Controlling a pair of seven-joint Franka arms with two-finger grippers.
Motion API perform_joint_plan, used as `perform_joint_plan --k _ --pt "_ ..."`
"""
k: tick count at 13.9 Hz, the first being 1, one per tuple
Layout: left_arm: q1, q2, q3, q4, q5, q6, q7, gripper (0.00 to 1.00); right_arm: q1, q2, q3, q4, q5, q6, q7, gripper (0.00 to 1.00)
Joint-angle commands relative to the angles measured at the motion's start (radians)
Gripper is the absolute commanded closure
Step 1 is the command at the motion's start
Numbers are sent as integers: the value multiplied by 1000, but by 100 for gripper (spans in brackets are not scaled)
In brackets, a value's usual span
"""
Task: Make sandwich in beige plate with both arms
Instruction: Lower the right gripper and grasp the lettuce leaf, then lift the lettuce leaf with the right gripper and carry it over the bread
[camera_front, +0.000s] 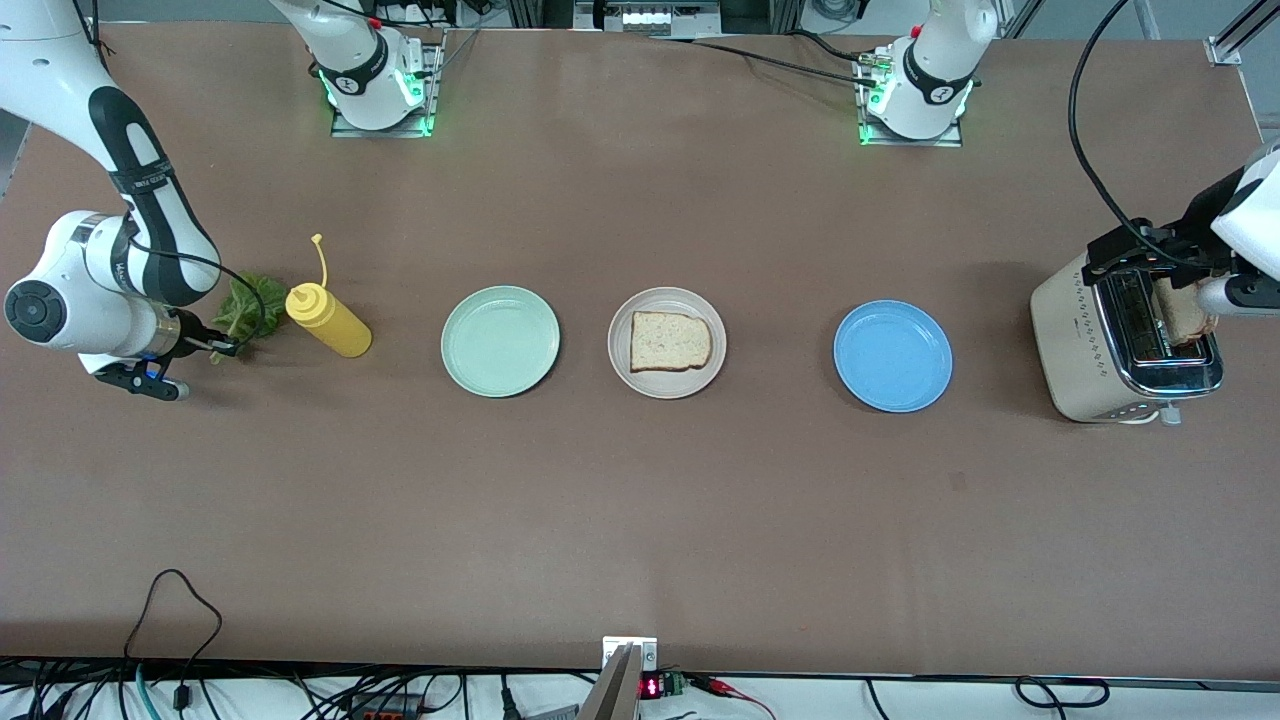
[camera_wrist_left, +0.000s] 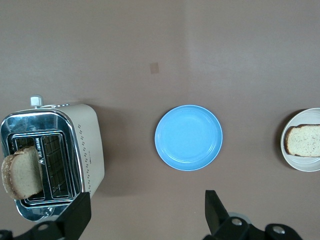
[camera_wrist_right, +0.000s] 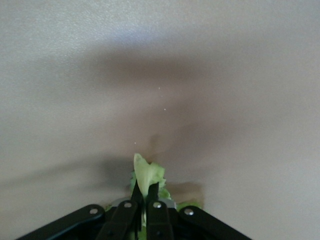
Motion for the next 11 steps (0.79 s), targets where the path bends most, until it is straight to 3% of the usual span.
perform_joint_plan --k 1,7,11 --pt "5 -20 -7 -21 13 9 4 0 -14 -46 12 -4 -15 -3 -64 100" --pt "4 -20 -7 -21 15 9 4 0 -9 -222 30 -1 6 -190 -119 100" --pt "5 -20 -7 -21 15 9 4 0 -5 -344 87 20 106 -348 -110 100"
